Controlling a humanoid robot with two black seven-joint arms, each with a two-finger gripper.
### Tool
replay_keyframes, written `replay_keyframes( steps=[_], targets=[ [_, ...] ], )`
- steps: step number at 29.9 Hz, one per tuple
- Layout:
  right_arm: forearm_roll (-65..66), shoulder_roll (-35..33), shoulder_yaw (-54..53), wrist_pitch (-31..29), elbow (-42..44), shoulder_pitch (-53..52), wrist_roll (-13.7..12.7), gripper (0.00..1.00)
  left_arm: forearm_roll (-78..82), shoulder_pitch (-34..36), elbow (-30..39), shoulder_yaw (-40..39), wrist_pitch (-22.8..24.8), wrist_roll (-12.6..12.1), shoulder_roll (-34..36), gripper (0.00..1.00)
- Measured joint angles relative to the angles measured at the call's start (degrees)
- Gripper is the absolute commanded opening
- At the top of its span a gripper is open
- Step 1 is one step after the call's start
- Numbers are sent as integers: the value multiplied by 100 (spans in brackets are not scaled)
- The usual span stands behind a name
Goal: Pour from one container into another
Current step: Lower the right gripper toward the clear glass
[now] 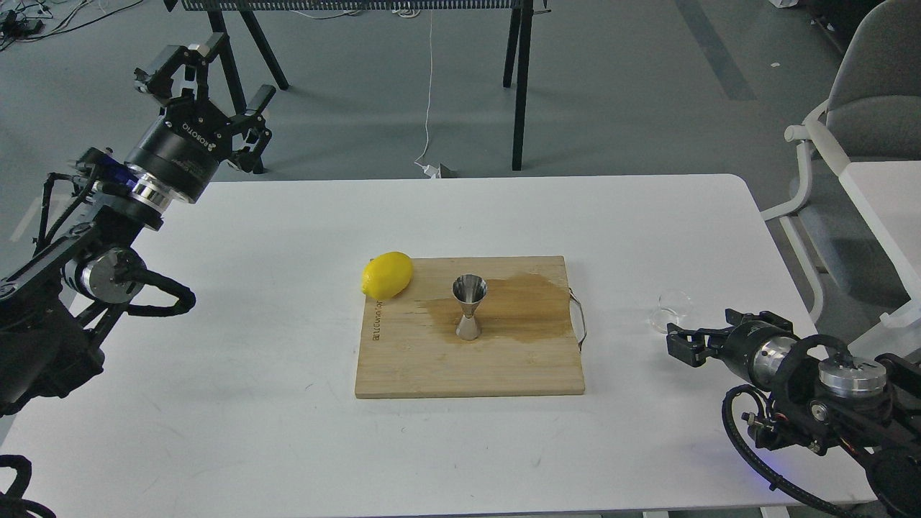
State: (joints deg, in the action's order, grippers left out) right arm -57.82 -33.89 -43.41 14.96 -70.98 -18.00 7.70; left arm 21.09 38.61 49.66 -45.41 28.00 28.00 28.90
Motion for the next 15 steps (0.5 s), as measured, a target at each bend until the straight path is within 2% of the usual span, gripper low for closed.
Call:
replay_keyframes(
  steps=[15],
  targets=[
    [293, 530, 0, 103, 502, -113, -31, 98, -1, -45, -2, -4, 0, 0, 20, 80]
  ],
)
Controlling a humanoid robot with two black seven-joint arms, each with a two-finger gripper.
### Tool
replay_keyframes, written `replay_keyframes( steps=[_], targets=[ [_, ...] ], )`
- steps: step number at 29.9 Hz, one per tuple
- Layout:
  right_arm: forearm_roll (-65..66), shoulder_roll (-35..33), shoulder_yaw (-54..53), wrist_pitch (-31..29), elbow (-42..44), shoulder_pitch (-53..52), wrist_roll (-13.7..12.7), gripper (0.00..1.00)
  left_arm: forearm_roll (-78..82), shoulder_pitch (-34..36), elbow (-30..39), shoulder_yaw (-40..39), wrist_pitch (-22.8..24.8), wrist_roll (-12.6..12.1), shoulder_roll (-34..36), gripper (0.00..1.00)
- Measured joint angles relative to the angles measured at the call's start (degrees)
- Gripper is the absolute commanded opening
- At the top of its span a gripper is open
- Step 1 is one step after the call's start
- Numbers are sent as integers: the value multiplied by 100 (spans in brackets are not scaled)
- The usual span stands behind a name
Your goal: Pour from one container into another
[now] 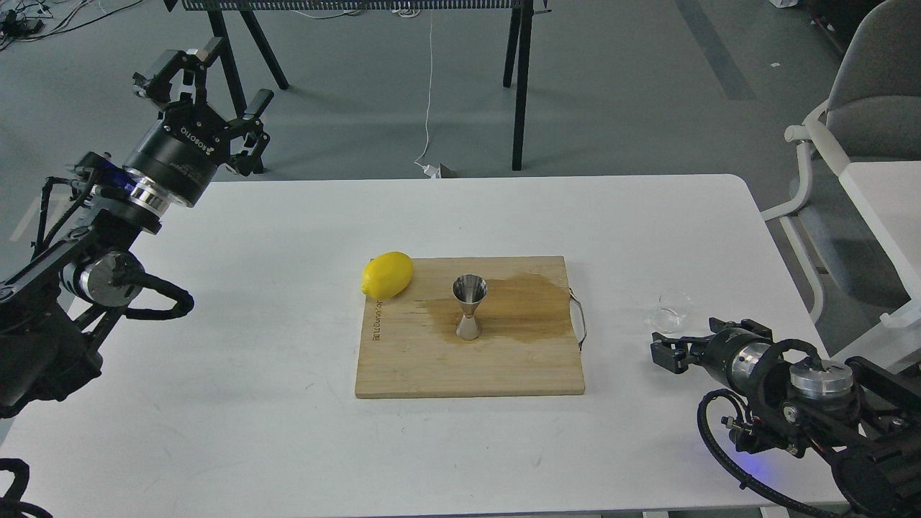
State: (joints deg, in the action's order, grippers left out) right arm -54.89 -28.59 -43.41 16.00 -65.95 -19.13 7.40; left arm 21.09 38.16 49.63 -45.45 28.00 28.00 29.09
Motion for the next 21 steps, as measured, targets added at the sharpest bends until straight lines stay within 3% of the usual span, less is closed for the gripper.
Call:
replay_keyframes(
  steps=[21],
  targets=[
    [242, 449, 8, 9, 618, -440, -36, 98, -1, -122, -6, -9, 0, 0, 52, 80]
  ],
)
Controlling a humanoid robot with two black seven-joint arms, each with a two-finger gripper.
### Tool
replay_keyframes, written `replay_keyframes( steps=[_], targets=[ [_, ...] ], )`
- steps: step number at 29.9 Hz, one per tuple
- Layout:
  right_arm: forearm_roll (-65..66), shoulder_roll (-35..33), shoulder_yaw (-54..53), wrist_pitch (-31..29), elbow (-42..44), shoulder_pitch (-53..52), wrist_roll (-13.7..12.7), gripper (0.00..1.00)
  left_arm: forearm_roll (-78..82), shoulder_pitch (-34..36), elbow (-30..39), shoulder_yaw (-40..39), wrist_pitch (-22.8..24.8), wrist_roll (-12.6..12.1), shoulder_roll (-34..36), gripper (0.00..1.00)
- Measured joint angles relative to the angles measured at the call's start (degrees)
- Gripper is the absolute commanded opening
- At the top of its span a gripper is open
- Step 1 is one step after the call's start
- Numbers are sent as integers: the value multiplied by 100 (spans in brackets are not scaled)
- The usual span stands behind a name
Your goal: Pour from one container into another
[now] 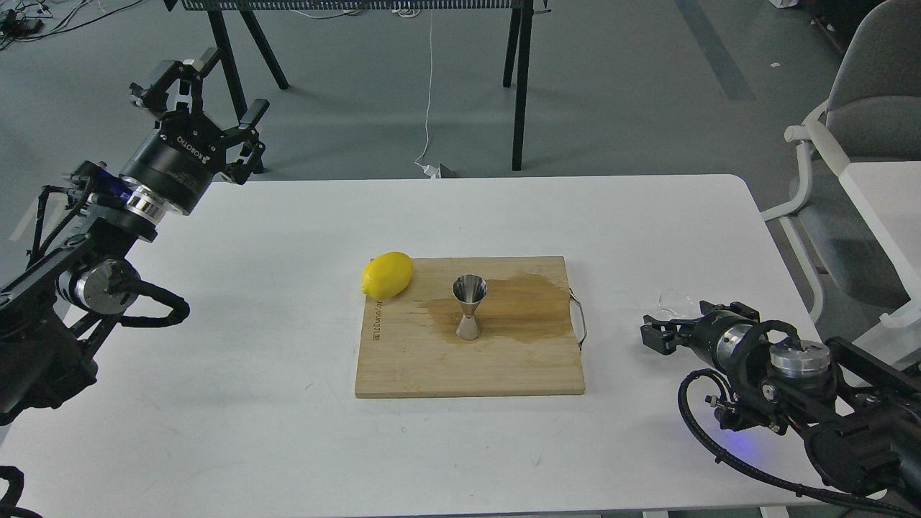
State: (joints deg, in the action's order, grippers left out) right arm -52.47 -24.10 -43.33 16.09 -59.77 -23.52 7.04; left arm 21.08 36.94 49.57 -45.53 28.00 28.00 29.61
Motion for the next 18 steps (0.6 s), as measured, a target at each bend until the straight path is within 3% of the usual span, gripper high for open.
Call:
replay_keyframes(
  steps=[12, 18],
  targets=[
    [44, 145, -3, 17, 192, -99, -36, 97, -7, -11, 0, 0, 0, 0, 29, 80],
    [51, 135, 0, 24, 194, -100, -41, 91, -7, -11, -1, 0, 0, 0, 29, 80]
  ],
)
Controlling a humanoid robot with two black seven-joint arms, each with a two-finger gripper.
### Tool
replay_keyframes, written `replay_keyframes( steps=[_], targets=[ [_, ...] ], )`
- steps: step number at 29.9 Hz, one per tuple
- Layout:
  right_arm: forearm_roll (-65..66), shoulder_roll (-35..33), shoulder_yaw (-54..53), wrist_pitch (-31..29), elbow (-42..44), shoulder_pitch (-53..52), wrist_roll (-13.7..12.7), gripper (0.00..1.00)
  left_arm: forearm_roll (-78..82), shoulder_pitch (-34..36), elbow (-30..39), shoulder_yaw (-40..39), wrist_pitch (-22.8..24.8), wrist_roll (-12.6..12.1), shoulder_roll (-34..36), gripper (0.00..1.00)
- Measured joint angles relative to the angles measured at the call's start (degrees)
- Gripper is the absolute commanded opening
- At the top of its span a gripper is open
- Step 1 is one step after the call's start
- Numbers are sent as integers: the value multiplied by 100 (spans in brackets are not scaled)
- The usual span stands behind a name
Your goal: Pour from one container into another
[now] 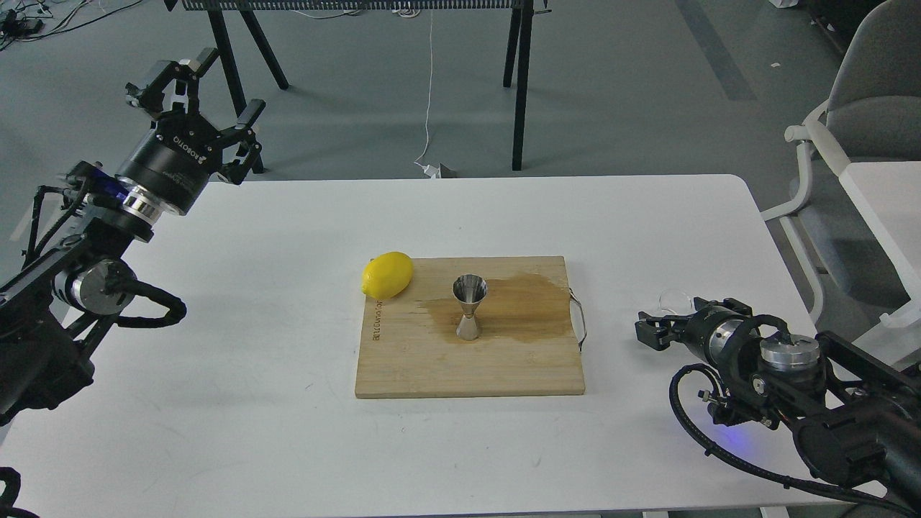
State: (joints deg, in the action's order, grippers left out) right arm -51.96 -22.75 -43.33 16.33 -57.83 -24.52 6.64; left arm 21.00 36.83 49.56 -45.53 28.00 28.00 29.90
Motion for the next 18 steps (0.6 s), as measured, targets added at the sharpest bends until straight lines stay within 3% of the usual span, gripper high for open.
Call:
replay_keyframes(
  steps=[18],
  targets=[
    [176, 8, 88, 3, -7, 9, -14, 78, -9, 0, -83, 0, 0, 0, -2, 80]
  ],
)
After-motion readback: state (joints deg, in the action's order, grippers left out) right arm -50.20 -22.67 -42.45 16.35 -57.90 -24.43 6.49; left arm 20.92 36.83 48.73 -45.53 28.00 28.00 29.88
